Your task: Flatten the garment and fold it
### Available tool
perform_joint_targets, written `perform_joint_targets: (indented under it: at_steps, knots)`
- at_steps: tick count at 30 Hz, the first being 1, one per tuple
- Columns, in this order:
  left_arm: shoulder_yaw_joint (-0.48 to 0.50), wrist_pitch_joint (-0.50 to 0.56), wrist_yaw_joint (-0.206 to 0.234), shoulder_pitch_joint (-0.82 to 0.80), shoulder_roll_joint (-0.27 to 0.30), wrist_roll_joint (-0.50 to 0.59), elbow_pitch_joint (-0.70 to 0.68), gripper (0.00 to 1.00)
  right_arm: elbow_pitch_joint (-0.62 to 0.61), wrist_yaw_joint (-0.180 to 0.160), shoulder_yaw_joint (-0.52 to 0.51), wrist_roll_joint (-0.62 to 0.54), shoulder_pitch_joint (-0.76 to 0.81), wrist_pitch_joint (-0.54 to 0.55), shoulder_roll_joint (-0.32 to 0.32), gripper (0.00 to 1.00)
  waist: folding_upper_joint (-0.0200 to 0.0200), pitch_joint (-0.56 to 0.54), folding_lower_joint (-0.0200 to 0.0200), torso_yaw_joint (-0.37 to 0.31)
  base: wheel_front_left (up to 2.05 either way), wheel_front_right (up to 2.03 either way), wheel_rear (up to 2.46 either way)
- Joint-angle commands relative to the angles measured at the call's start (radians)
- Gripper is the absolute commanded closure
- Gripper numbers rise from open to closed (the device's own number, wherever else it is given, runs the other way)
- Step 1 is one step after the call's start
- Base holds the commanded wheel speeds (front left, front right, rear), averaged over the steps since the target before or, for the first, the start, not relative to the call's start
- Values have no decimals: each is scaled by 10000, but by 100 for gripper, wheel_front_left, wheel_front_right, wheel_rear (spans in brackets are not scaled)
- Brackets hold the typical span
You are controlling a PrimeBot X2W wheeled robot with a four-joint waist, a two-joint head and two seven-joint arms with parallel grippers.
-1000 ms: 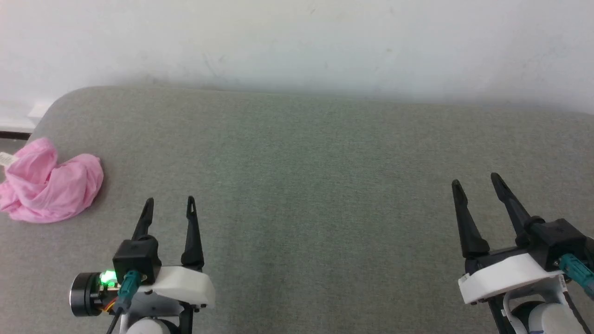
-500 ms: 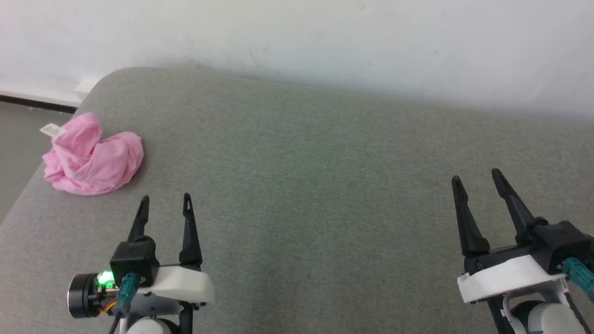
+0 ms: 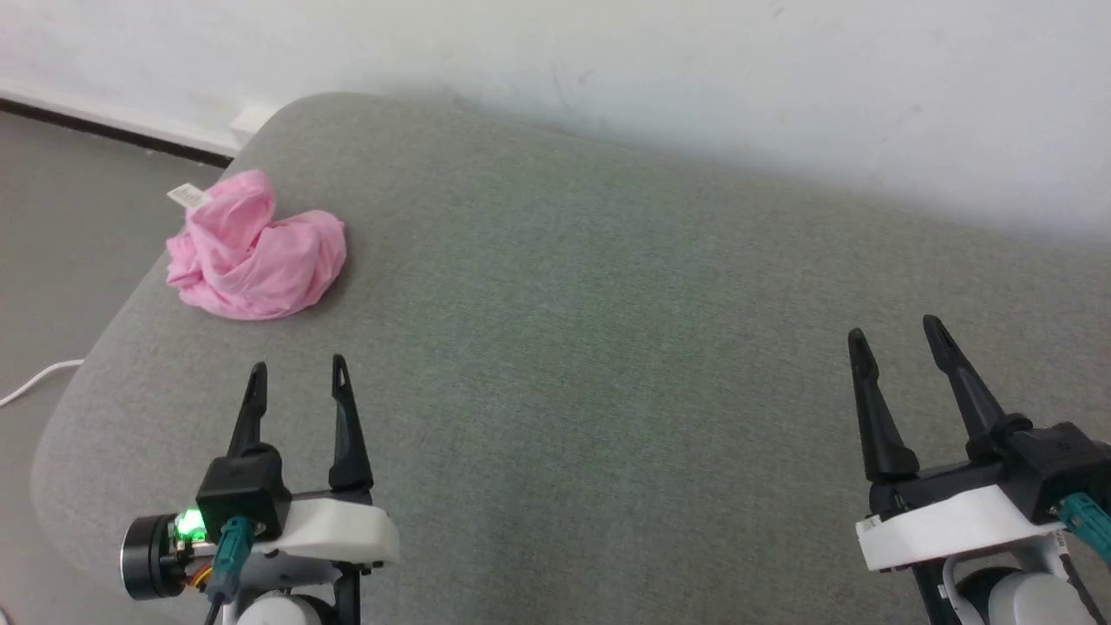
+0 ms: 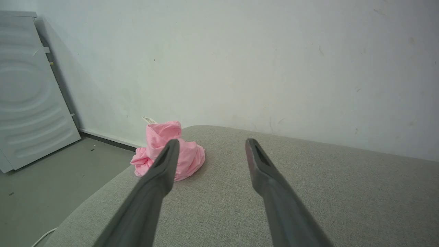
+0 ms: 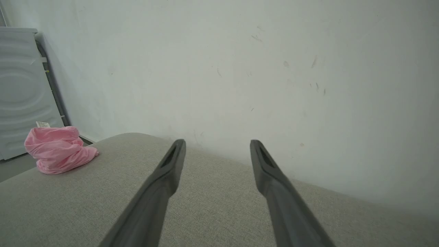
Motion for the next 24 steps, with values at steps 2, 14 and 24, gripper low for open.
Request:
perform_joint_targets:
  at_steps: [2,14,24]
  knots:
    - [-61,-127,150,-40,-34,-61,-113,0,-132,-12,36,71,115,-122,25,0,0,121,-1,337,-8,-8,-8]
    - [-133,-379,435,-107,-40,-272,-178,0,-308,-14,140,170,139,-372,30,0,0,310,-1,875,-3,-3,-3]
    - [1429,-588,-351,-2230,593,-639,897,0,-577,-16,175,-13,-28,-580,34,0,0,956,-1,807,0,0,0]
